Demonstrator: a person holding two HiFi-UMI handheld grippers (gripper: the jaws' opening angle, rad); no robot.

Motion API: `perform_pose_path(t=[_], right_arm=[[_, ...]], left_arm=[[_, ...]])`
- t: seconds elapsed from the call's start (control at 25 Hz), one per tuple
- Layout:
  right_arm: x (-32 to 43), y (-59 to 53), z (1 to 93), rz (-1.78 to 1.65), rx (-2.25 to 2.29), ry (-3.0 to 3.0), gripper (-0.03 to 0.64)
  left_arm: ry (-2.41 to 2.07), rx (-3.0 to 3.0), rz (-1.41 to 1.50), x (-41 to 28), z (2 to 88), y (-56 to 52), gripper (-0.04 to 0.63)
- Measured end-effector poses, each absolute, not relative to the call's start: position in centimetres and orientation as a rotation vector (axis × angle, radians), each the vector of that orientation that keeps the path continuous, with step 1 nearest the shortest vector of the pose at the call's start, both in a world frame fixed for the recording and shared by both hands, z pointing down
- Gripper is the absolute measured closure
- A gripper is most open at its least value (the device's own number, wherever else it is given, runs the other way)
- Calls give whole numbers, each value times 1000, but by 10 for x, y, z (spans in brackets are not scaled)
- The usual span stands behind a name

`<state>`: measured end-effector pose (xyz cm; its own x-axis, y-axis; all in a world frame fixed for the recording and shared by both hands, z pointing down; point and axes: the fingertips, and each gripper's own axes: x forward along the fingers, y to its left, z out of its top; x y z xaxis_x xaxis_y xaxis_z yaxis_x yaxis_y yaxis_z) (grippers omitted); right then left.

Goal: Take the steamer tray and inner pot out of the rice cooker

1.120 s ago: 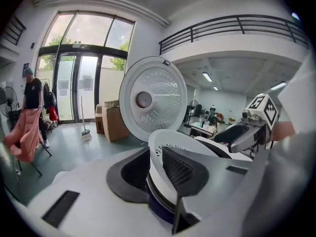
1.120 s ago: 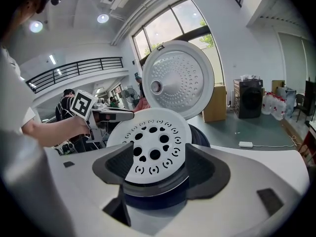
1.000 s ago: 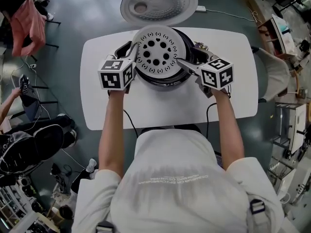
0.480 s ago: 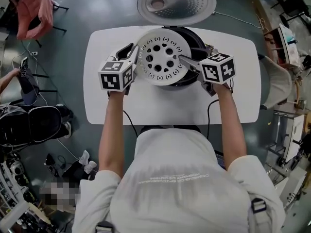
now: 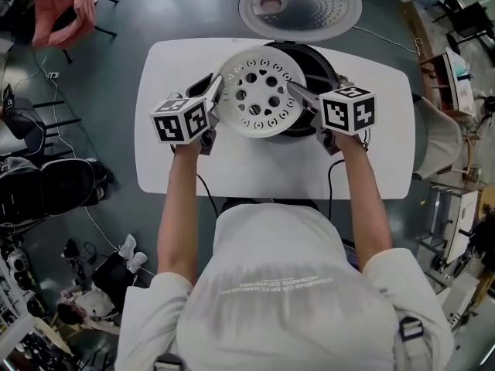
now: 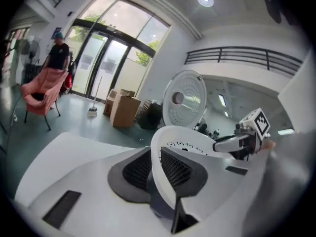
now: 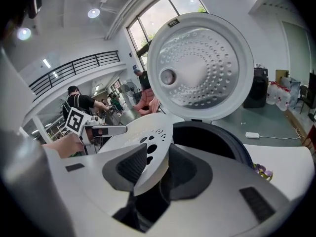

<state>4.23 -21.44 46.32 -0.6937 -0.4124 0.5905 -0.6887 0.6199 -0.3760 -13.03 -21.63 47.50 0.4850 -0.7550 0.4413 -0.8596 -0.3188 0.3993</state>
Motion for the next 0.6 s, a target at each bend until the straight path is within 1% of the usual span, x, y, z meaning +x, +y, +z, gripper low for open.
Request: perform_pose_path(t=[0.08,0.28,0.6], right_arm=[[16,-208,463,806,856,-2392,463],[-50,-192,459,770,787,-2410,505],[-163,-161,467,739,659,-2440,512]], left_arm=[[-1362,2075,173,-158,480,-207,534],[-1465,1991,132,-225,487,-175,541],[-1584,1847,97,-335,502,-113,541]])
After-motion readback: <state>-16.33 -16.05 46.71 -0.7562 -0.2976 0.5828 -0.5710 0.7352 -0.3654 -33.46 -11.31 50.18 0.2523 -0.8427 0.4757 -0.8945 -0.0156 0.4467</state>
